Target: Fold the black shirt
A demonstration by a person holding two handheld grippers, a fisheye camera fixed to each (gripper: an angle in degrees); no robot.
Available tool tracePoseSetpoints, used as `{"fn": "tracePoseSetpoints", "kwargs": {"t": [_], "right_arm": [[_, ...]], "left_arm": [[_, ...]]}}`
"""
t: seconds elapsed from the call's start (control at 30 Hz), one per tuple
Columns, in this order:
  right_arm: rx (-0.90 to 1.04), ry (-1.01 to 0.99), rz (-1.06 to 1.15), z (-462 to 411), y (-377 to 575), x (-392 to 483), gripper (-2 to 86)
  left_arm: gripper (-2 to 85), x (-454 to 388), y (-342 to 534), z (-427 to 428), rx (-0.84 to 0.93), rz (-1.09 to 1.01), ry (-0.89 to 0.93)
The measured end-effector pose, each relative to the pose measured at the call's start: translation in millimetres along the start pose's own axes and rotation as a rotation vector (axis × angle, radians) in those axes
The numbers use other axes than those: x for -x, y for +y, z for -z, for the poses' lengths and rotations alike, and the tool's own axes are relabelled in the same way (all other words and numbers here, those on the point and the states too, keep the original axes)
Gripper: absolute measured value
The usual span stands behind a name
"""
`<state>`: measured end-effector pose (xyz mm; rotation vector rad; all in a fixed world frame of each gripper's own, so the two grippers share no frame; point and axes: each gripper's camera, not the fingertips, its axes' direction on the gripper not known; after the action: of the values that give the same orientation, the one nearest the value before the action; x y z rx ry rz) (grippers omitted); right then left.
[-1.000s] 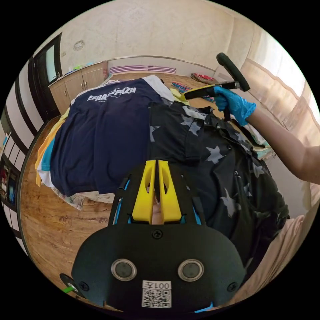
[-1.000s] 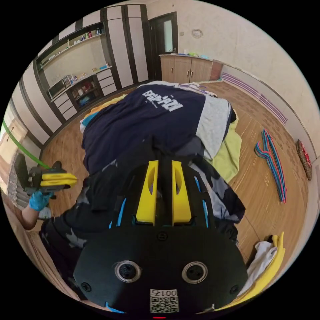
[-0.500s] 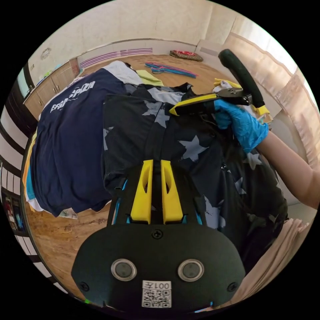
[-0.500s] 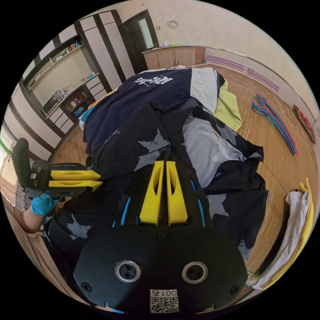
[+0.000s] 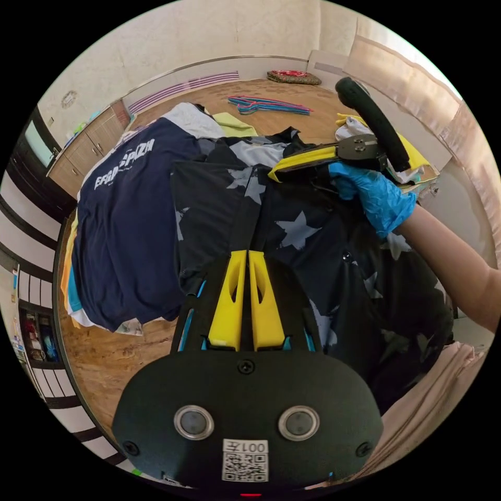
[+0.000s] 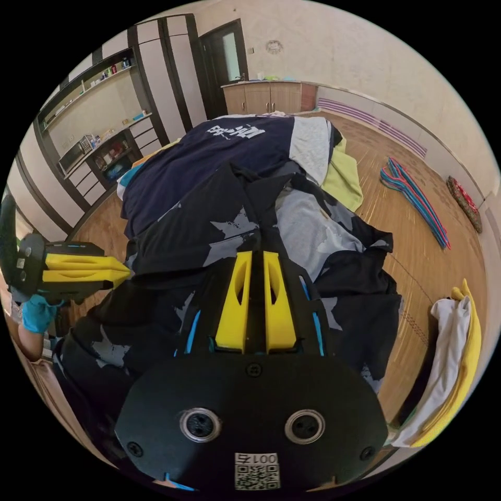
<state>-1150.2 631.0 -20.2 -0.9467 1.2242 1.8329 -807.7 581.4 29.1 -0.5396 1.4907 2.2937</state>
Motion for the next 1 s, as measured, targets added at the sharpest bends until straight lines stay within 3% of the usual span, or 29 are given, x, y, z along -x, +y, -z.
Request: {"fn": "tracePoseSetpoints", "kwargs": {"t": [0.3,0.5,0.7,1.0], "right_arm": [[-0.083,0.105,0.004,54,66,0,0.6],[-0.114,-0.022,0.075,105,139,10,0.7],[-0.002,0.036,0.203,159,228,28,0.9],[0.262,-0.091,0.257,189,329,61,3.0]], "left_arm": [[-1.6,-24,-7,56,-0.122,-0.043,-0.038],[-1.6,-34,3,76,-0.149,-0.089,-0.054],[-1.6,-33,38,75,-0.089,-0.24,0.037],[-1.6,-11,86,75,0.098,-0.527,0.245]]}}
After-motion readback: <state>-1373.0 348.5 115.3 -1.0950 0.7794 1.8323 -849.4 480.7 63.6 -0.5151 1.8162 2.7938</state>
